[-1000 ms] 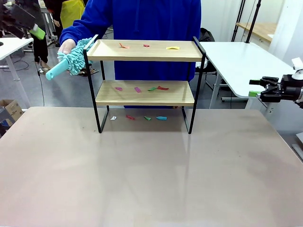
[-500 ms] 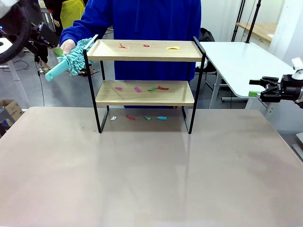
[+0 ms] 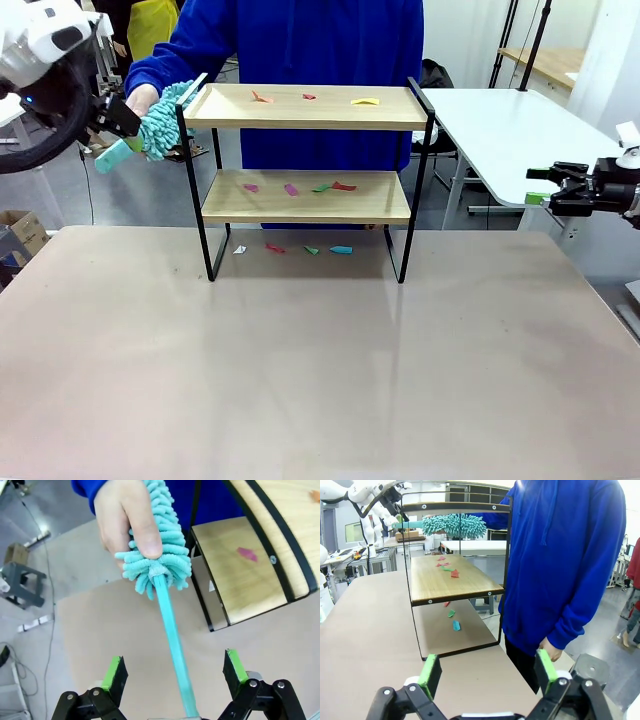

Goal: Clean the shelf.
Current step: Pick up the Duster handed by the human.

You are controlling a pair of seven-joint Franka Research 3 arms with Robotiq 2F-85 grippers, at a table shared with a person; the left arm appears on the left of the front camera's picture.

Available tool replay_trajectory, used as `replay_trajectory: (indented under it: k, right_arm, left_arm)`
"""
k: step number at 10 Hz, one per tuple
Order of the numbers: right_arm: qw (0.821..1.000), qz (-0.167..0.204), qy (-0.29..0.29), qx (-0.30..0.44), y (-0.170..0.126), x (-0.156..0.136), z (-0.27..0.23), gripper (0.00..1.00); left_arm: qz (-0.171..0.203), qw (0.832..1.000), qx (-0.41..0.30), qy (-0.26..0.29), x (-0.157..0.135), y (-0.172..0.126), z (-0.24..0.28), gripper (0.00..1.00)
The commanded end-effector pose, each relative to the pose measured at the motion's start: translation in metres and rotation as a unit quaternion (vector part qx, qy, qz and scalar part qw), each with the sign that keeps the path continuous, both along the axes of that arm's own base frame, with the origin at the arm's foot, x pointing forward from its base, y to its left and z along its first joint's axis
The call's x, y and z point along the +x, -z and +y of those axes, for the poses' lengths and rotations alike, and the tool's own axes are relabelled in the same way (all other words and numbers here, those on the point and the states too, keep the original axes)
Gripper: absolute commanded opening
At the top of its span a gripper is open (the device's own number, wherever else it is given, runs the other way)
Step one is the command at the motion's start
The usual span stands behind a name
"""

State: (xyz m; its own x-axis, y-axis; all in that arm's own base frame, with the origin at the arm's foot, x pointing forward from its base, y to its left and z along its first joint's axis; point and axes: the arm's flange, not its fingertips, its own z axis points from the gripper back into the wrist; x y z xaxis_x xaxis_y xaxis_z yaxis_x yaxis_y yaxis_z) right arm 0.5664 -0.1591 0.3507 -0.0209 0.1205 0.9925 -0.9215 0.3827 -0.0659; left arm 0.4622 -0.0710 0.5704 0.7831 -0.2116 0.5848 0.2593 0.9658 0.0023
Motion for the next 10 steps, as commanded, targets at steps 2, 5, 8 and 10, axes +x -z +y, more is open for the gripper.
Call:
replay_trajectory:
  k: [2, 5, 8, 10]
  right_arm:
    - [1.000, 0.008, 0.002, 0.000, -0.0046, -0.0002, 0.0010, 1.00]
    - [1.000, 0.008, 0.002, 0.000, -0.0046, -0.0002, 0.0010, 1.00]
    - [1.000, 0.008, 0.002, 0.000, -0.0046, -0.0002, 0.0010, 1.00]
    - [1.000, 0.008, 0.002, 0.000, -0.0046, -0.0002, 0.0010, 1.00]
  left_arm:
    - [-0.009, 1.000, 0.011, -0.007, -0.0019, 0.0043, -0.0112, 1.00]
    - [-0.008, 0.999, 0.026, -0.033, 0.0024, 0.0052, -0.0134, 0.41]
    - [0.006, 0.999, 0.035, -0.028, 0.0045, 0.0079, -0.0152, 0.39]
    - [0.012, 0.999, 0.031, -0.025, 0.0044, 0.0085, -0.0164, 0.00]
